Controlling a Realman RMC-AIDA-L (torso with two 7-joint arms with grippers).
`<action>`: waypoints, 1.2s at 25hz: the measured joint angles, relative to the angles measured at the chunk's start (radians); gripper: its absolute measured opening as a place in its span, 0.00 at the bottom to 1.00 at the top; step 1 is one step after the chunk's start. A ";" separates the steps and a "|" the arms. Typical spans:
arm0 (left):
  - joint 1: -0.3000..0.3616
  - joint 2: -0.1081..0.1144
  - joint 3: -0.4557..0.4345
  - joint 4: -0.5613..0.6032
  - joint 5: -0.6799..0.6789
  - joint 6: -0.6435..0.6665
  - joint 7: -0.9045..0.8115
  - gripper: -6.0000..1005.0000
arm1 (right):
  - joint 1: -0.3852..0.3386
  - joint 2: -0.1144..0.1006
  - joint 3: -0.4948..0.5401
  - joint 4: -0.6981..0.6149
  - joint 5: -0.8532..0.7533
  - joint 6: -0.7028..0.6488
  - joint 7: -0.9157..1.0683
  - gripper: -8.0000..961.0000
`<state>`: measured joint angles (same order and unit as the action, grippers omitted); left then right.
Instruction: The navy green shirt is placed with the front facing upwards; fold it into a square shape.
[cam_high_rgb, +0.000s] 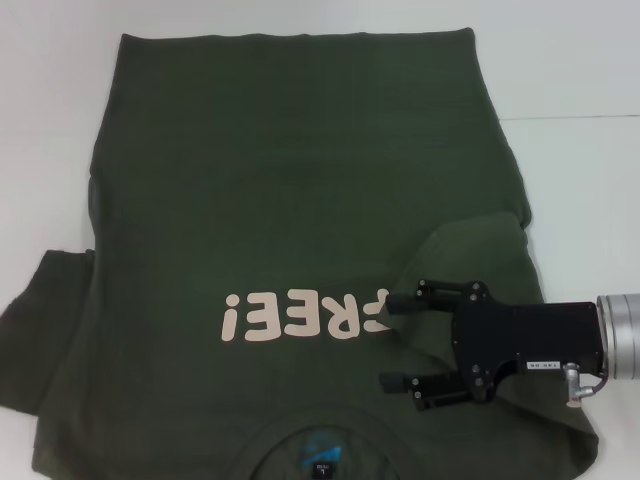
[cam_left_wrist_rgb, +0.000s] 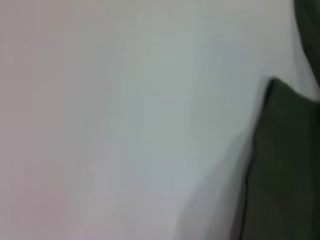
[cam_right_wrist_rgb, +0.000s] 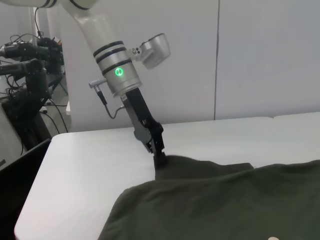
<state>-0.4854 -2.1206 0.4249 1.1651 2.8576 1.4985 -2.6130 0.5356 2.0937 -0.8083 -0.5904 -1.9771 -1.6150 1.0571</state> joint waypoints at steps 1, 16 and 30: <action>0.002 -0.001 0.001 0.006 0.000 -0.012 0.000 0.01 | 0.000 0.000 0.000 0.002 0.000 0.001 0.001 0.94; -0.011 -0.003 0.025 0.082 -0.001 -0.172 -0.022 0.01 | 0.001 0.002 0.002 0.011 0.003 0.007 0.003 0.94; 0.011 0.001 0.005 0.113 -0.007 -0.141 -0.025 0.01 | 0.005 0.002 0.000 0.020 0.014 0.017 0.003 0.94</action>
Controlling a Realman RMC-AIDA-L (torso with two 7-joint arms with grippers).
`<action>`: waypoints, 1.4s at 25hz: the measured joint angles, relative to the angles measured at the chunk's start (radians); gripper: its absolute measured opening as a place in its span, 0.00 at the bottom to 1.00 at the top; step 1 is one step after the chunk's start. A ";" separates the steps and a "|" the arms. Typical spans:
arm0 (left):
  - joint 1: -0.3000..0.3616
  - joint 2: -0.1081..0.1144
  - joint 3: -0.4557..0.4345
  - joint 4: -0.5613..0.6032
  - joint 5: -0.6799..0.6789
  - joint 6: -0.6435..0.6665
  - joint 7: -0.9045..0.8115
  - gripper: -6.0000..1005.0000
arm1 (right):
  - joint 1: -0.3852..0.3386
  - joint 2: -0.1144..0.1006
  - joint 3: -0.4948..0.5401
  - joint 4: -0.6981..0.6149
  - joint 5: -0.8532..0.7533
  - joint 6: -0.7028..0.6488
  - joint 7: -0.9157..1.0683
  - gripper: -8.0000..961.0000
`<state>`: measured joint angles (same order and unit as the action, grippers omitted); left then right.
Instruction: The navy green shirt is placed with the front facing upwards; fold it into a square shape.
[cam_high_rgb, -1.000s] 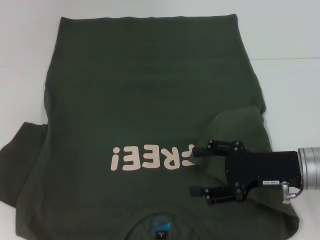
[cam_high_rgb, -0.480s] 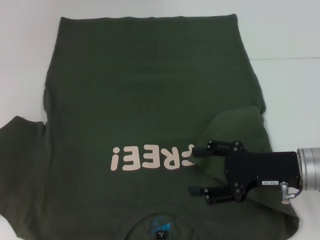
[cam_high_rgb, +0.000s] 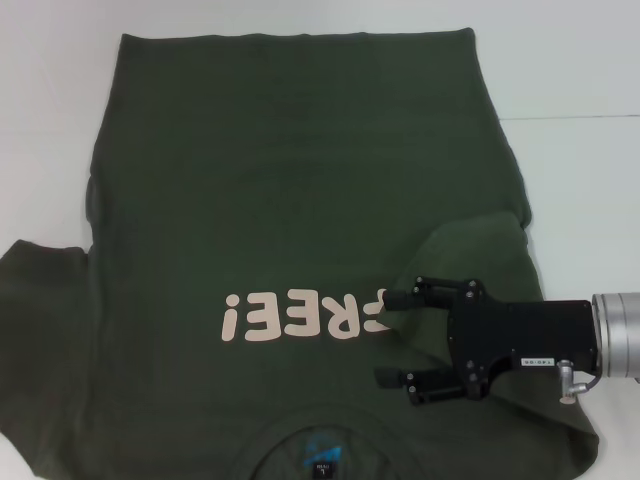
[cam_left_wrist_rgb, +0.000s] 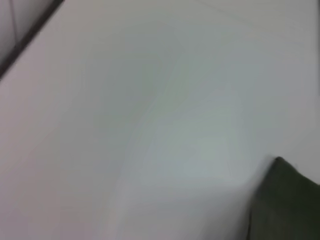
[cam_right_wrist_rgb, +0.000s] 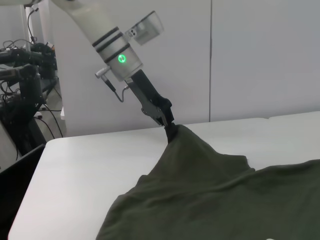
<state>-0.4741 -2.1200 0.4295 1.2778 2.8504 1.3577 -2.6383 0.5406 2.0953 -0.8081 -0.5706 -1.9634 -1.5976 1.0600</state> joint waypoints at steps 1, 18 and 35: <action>-0.004 -0.001 0.001 0.005 -0.005 0.014 0.000 0.01 | 0.000 0.000 -0.001 0.000 0.000 0.001 0.000 0.94; -0.052 -0.040 0.135 -0.182 -0.468 0.098 0.046 0.01 | 0.001 0.000 0.001 0.000 0.000 0.007 0.000 0.94; -0.098 -0.043 0.175 -0.390 -0.525 0.029 0.143 0.01 | 0.002 0.000 -0.002 0.000 0.000 0.023 0.000 0.94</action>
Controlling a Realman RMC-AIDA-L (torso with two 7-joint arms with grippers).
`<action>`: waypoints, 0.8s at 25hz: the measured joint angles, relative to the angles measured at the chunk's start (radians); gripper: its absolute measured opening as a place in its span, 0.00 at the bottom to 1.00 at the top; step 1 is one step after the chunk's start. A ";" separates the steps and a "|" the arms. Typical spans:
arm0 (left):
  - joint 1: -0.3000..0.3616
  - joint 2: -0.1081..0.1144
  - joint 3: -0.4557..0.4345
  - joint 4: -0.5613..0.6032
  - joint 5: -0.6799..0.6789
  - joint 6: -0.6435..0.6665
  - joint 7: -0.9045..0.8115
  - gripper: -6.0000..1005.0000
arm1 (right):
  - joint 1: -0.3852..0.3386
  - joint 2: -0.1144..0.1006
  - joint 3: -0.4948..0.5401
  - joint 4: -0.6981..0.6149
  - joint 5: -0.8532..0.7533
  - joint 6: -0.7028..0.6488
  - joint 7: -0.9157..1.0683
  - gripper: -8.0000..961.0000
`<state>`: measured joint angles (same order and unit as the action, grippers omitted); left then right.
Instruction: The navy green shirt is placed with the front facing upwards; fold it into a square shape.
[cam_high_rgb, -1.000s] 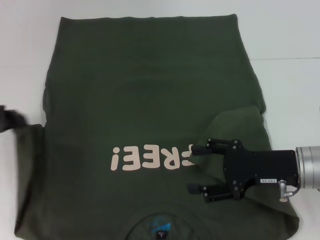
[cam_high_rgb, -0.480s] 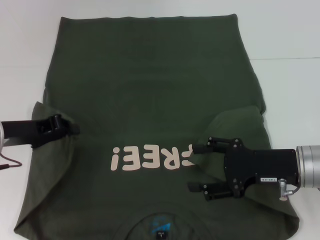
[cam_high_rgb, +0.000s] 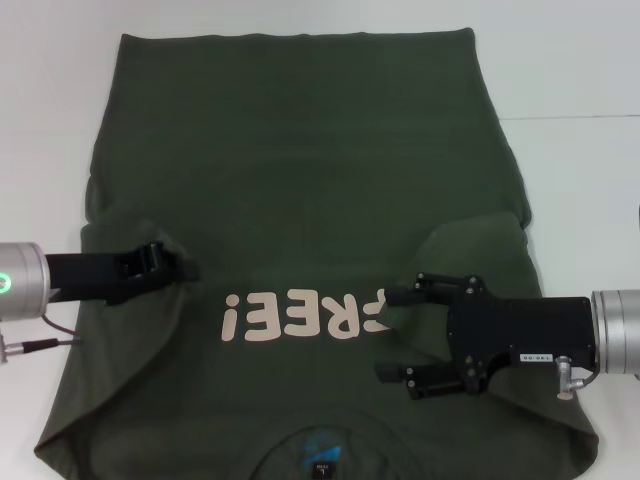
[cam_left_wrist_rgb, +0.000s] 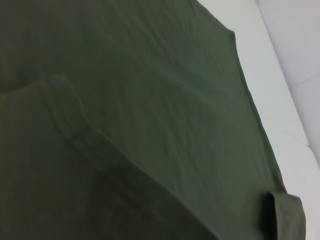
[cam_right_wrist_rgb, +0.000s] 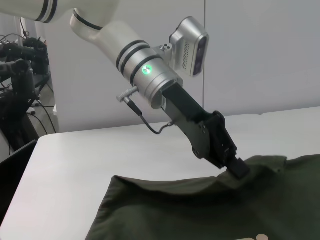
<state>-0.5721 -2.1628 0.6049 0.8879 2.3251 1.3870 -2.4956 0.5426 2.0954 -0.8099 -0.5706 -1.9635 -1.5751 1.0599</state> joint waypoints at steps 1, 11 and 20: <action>-0.003 0.000 0.002 -0.013 0.000 -0.003 0.004 0.01 | 0.000 0.000 -0.001 0.000 0.000 0.000 0.000 0.94; -0.011 0.000 0.025 -0.074 0.000 -0.055 0.018 0.01 | 0.000 0.000 -0.005 0.000 0.000 0.001 0.000 0.94; -0.018 0.002 0.016 -0.132 -0.021 -0.075 0.028 0.04 | 0.000 0.000 -0.005 0.000 0.000 -0.013 0.000 0.94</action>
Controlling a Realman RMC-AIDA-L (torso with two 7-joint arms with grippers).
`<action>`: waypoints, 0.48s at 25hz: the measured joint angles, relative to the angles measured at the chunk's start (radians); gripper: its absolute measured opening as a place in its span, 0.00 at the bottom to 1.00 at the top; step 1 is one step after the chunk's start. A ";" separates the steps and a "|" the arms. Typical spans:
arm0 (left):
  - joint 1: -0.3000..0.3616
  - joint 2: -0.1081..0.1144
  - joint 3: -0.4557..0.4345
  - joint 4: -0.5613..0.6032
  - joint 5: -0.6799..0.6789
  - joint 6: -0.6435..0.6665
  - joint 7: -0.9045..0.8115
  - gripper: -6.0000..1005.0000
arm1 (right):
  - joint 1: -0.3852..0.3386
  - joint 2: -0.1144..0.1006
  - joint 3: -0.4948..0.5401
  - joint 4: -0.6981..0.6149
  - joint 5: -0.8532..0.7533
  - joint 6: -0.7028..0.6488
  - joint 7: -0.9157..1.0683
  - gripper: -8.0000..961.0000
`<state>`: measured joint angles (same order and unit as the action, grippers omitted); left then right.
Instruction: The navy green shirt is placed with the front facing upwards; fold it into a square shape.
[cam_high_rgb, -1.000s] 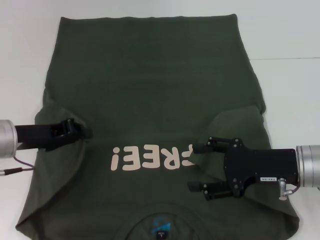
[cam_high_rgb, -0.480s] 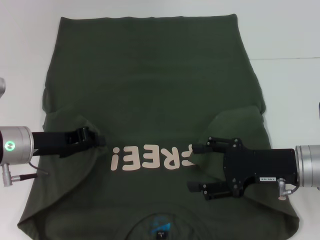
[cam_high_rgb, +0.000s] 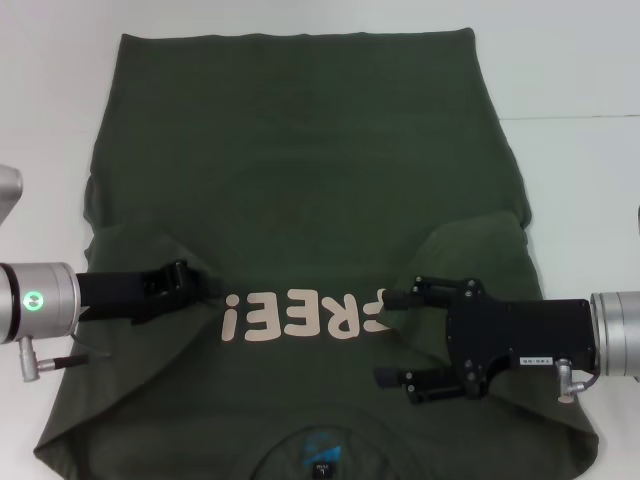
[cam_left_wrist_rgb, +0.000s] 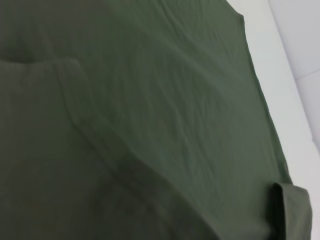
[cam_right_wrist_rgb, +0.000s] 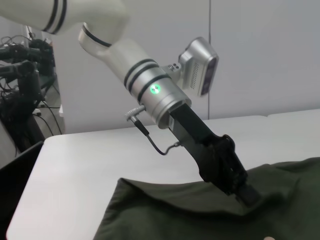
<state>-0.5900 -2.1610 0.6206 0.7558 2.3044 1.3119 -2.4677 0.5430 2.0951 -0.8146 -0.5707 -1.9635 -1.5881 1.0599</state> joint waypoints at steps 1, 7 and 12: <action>0.000 0.001 -0.001 -0.008 -0.005 -0.001 -0.002 0.05 | 0.000 0.000 0.000 0.000 0.000 -0.004 0.000 0.94; -0.001 0.005 -0.003 -0.020 -0.011 0.036 0.011 0.12 | -0.004 -0.002 0.001 -0.010 0.000 -0.022 0.000 0.94; -0.007 0.014 -0.019 -0.009 -0.043 0.143 0.111 0.26 | -0.012 -0.004 0.000 -0.055 -0.001 -0.046 0.025 0.95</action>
<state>-0.5968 -2.1472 0.6013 0.7464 2.2617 1.4554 -2.3569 0.5312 2.0910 -0.8141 -0.6253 -1.9642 -1.6344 1.0854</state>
